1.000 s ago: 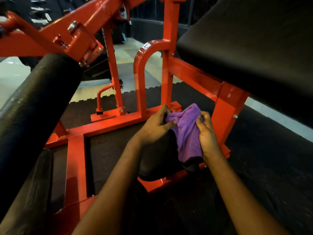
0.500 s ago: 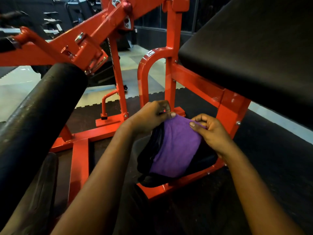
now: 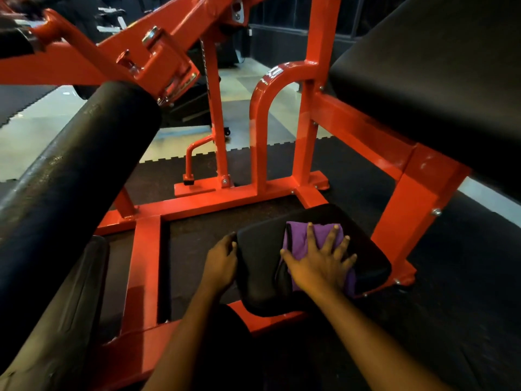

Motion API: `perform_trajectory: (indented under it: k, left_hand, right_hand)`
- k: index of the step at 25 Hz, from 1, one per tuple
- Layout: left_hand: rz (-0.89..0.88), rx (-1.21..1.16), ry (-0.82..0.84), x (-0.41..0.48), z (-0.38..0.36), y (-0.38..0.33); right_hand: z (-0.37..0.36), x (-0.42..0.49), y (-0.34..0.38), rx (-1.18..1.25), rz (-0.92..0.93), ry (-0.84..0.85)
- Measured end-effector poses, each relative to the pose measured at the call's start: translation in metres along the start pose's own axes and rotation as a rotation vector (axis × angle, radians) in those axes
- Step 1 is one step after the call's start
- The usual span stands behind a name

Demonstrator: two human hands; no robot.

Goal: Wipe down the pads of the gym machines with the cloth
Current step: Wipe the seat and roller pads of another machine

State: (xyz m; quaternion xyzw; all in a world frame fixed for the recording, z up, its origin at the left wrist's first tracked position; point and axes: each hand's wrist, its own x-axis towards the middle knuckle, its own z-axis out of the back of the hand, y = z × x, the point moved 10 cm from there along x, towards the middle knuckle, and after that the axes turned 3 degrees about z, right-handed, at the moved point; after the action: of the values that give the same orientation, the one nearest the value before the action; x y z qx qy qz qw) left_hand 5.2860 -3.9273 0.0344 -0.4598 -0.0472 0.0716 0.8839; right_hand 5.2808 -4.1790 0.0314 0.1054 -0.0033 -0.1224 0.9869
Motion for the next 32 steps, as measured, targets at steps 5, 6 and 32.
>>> perform_trajectory:
  k: [5, 6, 32]
  left_hand:
    - [0.068, -0.092, 0.140, -0.002, 0.001, 0.023]
    - [0.052, -0.071, 0.130, -0.001, 0.006, 0.024]
    - [0.030, -0.150, -0.209, -0.039, 0.052, 0.011]
  right_hand:
    - [-0.006, 0.072, 0.058, -0.039, 0.167, 0.029]
    - [-0.006, 0.077, 0.070, -0.044, 0.246, 0.040]
    - [-0.016, -0.093, 0.094, 0.092, 0.644, -0.017]
